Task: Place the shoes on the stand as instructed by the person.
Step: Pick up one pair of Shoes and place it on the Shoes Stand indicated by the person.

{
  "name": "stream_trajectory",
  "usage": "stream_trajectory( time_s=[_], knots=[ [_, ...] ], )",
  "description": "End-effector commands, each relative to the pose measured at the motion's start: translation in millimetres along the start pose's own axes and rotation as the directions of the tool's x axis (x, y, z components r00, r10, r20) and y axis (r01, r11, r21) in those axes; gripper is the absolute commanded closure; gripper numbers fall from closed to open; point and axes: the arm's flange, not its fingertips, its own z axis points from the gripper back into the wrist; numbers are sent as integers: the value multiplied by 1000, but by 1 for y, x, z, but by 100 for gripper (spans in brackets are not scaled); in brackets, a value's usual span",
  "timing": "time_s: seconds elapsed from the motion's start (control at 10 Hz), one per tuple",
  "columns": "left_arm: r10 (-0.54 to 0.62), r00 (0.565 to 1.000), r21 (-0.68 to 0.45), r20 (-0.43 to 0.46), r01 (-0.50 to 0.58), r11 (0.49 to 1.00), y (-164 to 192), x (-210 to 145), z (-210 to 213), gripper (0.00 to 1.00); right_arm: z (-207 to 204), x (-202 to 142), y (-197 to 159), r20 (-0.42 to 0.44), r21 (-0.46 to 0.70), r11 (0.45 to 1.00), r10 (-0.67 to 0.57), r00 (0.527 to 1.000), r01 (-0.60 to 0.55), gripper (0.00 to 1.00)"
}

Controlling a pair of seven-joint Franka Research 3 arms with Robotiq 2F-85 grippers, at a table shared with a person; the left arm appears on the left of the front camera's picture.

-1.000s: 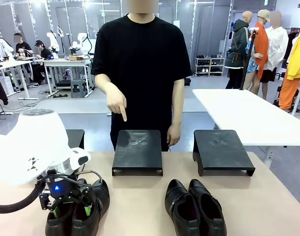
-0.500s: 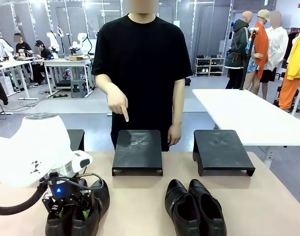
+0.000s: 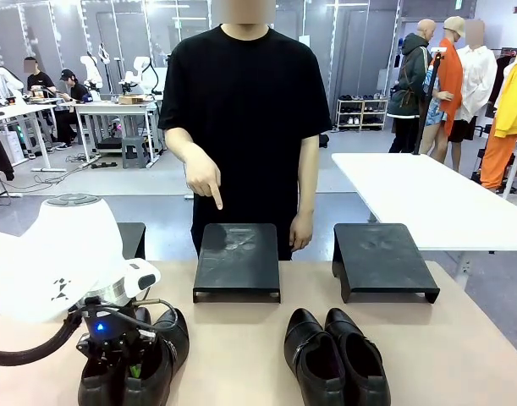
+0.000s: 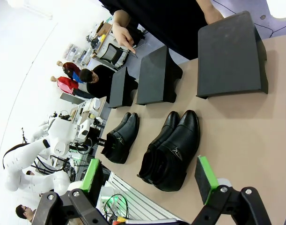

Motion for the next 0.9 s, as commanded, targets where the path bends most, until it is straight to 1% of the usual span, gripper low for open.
stream_trajectory(
  time_s=[0.0, 0.3, 0.4, 0.5, 0.8],
  knots=[
    [19, 999, 20, 39, -20, 1000, 37, -64, -23, 100, 1, 1, 0, 9, 12, 1000, 12, 1000, -12, 0],
    [21, 999, 10, 24, -21, 1000, 39, -59, -17, 100, 1, 1, 0, 9, 12, 1000, 12, 1000, -12, 0],
    [28, 999, -15, 23, -28, 999, 39, -55, -6, 100, 1, 1, 0, 9, 12, 1000, 12, 1000, -12, 0],
    [20, 999, 2, 49, -20, 1000, 37, -49, 14, 100, 1, 1, 0, 9, 12, 1000, 12, 1000, -12, 0],
    [-3, 981, -30, 195, 9, 1000, 28, -32, 93, 100, 1, 1, 0, 9, 12, 1000, 12, 1000, -12, 0]
  ],
)
